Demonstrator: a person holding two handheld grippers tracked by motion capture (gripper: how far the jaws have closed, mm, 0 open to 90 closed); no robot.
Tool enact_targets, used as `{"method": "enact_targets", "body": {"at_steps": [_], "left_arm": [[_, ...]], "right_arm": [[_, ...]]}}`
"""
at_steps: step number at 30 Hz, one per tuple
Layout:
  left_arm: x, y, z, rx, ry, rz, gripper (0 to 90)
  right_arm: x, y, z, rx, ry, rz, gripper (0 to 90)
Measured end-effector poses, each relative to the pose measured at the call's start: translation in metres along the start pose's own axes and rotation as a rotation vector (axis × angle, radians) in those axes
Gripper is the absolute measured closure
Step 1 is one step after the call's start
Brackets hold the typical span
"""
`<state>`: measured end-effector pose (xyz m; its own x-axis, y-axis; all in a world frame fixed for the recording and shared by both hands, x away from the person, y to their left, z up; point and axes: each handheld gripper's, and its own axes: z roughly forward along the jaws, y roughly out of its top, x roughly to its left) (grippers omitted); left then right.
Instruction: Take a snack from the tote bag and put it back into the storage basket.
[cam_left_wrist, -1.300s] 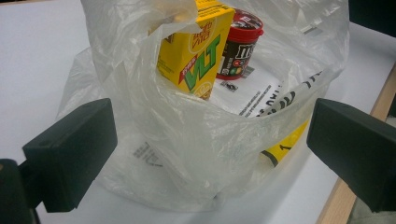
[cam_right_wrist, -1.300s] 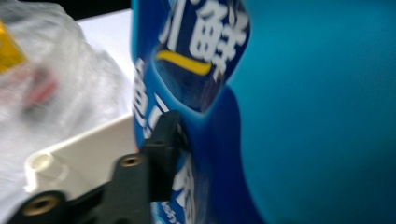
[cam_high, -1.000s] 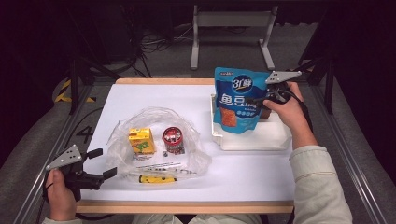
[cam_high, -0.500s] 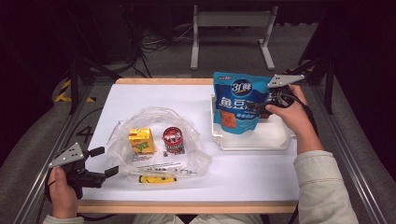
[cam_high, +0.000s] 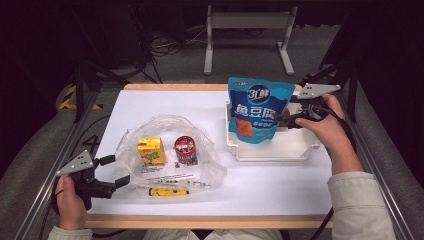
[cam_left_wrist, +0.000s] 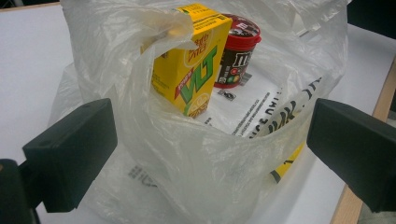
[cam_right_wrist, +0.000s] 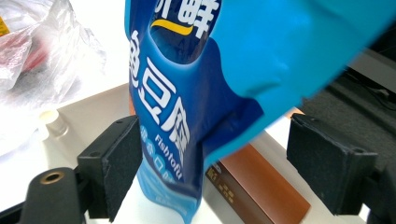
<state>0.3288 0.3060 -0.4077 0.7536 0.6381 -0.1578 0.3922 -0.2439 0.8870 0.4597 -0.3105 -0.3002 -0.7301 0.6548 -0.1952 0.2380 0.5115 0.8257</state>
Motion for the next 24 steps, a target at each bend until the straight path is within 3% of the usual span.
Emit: {"method": "enact_targets", "body": {"at_steps": [11,15,24], "left_arm": [[0.0,0.001,0.001,0.001,0.0,0.004,2.3],[-0.001,0.002,0.002,0.001,-0.001,0.004,2.3],[-0.001,0.002,0.002,0.005,0.001,0.006,2.3]], "right_arm": [[0.018,-0.003,-0.025,0.021,-0.042,-0.014,18.8],[0.026,-0.004,-0.035,0.024,-0.056,0.002,19.3],[0.047,0.0,-0.046,0.046,-0.027,0.004,19.8]]}}
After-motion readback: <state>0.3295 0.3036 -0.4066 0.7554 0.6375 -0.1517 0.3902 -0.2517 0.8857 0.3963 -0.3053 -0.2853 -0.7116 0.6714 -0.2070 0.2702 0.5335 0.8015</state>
